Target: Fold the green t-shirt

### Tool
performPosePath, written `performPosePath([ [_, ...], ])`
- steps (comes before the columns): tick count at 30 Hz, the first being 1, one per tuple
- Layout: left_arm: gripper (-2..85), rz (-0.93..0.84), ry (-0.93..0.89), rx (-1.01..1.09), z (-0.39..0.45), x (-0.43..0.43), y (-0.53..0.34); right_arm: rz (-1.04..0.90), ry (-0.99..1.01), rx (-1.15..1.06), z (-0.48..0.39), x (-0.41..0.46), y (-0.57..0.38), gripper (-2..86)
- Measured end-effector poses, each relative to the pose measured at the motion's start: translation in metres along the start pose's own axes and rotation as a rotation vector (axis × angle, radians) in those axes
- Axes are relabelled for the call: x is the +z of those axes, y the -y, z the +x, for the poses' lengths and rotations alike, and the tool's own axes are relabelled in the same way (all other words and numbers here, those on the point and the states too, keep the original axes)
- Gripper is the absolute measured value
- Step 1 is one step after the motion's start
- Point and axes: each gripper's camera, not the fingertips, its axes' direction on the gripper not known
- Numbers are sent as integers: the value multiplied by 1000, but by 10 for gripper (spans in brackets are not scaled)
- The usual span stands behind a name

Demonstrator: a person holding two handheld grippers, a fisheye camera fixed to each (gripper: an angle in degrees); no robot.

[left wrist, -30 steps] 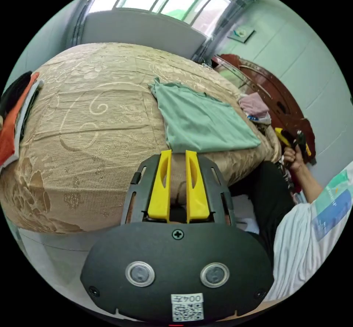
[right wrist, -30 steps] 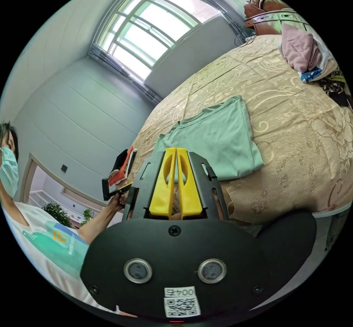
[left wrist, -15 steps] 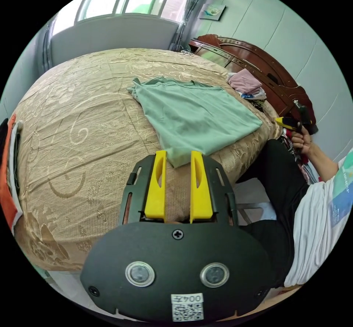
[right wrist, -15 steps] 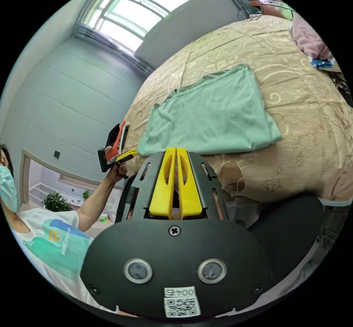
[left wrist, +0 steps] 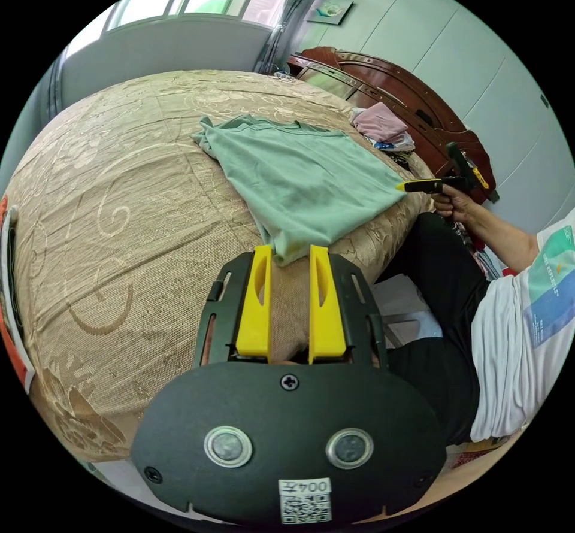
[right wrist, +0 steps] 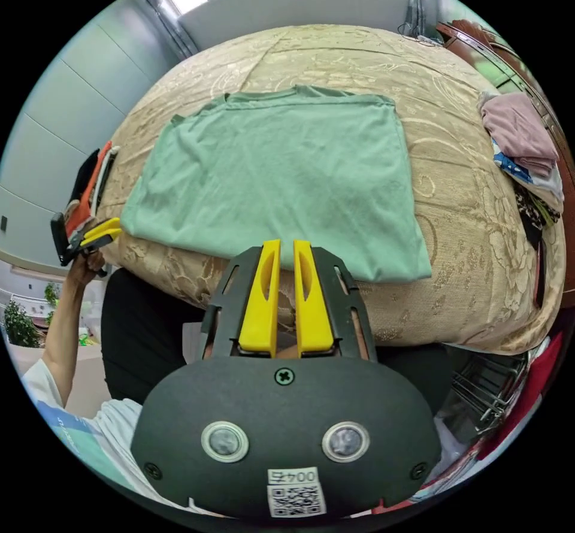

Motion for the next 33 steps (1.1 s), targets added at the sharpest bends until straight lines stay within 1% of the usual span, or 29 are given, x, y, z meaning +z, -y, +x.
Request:
performPosePath([
  [2, 91, -19, -11, 18, 1, 4, 4, -58, -37, -12, -5, 7, 6, 57],
  [8, 77, -64, -71, 47, -6, 5, 6, -50, -73, -33, -14, -2, 15, 61],
  [12, 55, -143, -83, 63, -18, -3, 4, -62, -78, -43, -16, -10, 21, 62],
  [14, 48, -144, -86, 52, -24, -9, 2, -58, -68, -34, -14, -15, 23, 61],
  [18, 60, -109, -94, 44, -28, -19, 1, -47, -63, -28, -11, -21, 23, 61],
  [21, 80, -140, -80, 82, -21, -14, 4, -44, -62, -24, -8, -25, 23, 59],
  [25, 82, -142, -38, 115, -14, -11, 10, -46, -57, -22, -2, -29, 23, 61],
  [28, 69, -118, -47, 129, -10, -12, 15, -47, -53, -18, 4, -31, 22, 59],
  [33, 18, -180, -26, 135, -12, -8, 17, -46, -63, -21, 13, -32, 18, 53],
])
